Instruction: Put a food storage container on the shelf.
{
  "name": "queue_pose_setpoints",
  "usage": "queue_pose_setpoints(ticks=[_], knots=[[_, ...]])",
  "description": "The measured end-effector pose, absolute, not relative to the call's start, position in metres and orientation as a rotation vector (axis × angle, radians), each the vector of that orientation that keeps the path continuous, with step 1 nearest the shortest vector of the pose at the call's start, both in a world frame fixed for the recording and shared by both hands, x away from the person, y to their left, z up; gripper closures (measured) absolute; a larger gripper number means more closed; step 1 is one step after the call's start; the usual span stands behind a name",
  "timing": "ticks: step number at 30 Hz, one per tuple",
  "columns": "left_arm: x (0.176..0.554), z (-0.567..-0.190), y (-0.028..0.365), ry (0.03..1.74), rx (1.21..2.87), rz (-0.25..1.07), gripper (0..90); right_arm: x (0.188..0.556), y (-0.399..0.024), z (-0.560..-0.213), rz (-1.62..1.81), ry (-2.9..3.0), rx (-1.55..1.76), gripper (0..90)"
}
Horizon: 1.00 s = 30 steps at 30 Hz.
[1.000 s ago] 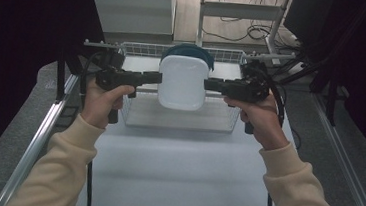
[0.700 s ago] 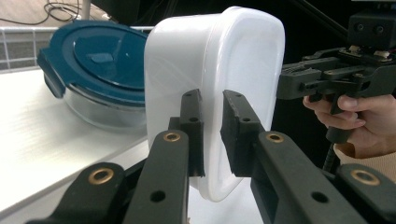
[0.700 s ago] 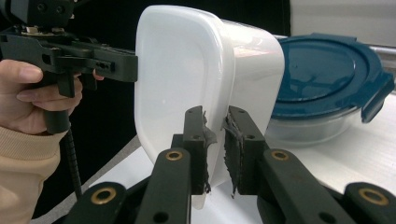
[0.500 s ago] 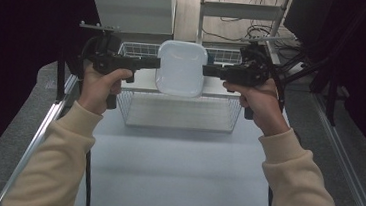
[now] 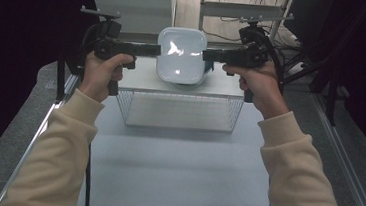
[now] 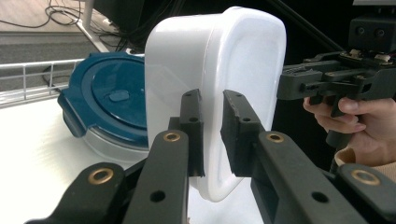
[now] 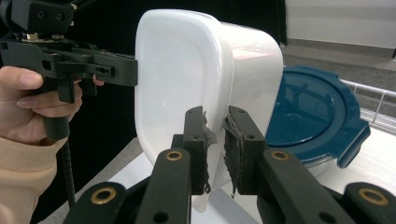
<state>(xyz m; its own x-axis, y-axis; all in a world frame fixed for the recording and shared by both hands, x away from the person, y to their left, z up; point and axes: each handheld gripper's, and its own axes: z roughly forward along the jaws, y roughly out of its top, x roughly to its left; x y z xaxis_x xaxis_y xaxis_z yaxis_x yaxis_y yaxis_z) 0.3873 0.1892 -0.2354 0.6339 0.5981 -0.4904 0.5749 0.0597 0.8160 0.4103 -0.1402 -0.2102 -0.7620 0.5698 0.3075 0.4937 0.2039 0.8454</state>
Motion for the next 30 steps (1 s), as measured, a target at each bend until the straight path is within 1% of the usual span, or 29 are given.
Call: queue_pose_setpoints(ticks=[11, 19, 22, 30], knots=[[0.412, -0.230, 0.189, 1.020, 1.587, -0.022, 79.5, 0.433, -0.141, -0.200, 1.621, 2.388, 1.101, 78.1], [0.435, -0.240, 0.185, 1.074, 1.597, -0.065, 79.4, 0.456, -0.141, -0.210, 1.598, 2.404, 1.195, 78.0], [0.443, -0.241, 0.186, 1.080, 1.586, -0.100, 79.4, 0.465, -0.143, -0.212, 1.630, 2.401, 1.230, 77.8], [0.464, -0.242, 0.185, 1.142, 1.551, -0.159, 77.2, 0.489, -0.143, -0.216, 1.655, 2.404, 1.347, 73.5]])
